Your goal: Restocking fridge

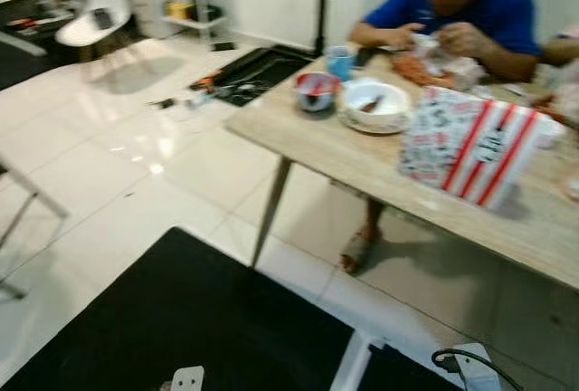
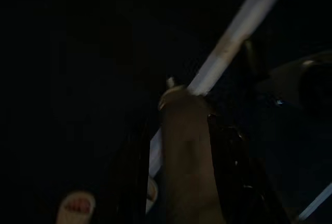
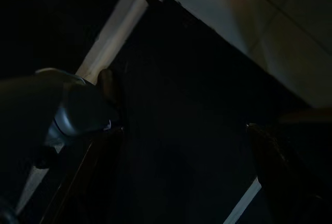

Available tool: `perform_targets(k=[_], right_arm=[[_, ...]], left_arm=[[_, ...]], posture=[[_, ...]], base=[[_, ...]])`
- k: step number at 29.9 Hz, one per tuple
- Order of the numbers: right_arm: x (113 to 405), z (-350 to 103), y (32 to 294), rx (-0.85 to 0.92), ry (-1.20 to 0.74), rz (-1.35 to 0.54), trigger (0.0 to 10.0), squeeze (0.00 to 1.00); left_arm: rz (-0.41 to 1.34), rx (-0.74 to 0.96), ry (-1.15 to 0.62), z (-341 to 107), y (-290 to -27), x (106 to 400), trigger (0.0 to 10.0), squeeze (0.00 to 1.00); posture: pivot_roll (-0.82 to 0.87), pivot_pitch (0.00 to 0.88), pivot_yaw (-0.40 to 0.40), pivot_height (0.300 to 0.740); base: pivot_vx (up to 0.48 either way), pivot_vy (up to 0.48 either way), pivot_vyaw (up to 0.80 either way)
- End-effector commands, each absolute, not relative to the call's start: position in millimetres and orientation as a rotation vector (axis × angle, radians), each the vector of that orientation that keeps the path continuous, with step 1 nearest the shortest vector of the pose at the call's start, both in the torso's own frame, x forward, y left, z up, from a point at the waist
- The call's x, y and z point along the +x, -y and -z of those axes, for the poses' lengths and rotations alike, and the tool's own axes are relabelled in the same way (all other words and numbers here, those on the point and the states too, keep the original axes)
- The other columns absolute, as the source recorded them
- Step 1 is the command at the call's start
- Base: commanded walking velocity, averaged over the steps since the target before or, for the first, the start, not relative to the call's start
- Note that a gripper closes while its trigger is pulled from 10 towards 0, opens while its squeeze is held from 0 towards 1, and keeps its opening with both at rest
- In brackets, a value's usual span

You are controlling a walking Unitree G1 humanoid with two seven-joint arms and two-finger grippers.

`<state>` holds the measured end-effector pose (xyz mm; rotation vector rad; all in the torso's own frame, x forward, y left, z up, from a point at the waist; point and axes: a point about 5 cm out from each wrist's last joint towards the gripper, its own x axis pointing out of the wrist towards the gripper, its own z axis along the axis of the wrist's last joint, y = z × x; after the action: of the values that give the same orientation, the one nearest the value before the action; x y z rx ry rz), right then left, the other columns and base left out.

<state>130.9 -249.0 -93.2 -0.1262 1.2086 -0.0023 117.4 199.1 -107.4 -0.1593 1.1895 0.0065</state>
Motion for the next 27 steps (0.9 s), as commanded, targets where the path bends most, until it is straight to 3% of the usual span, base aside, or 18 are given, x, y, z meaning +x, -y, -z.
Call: perform_targets(k=[1, 23, 27], right_arm=[[139.5, 92.3, 240.8, -0.123, -1.174, -0.03, 10.0, 0.0], [143.7, 93.6, 228.6, -0.107, -1.155, -0.064, 10.0, 0.0], [144.9, 93.3, 227.3, -0.095, -1.15, -0.072, 10.0, 0.0]], left_arm=[[-0.011, -0.149, -1.213, 109.6, -202.5, 107.6, 10.0, 0.0], [-0.033, -0.136, -1.251, 113.6, -203.5, 91.6, 10.0, 0.0], [-0.03, -0.116, -1.256, 113.6, -205.3, 90.7, 10.0, 0.0]], posture=[[-0.02, 0.0, 0.017, 0.74], [-0.02, 0.0, 0.01, 0.74], [-0.02, 0.0, 0.012, 0.74]], base=[[0.285, 0.0, 0.0], [0.33, 0.0, 0.0], [0.0, 0.0, 0.0]])
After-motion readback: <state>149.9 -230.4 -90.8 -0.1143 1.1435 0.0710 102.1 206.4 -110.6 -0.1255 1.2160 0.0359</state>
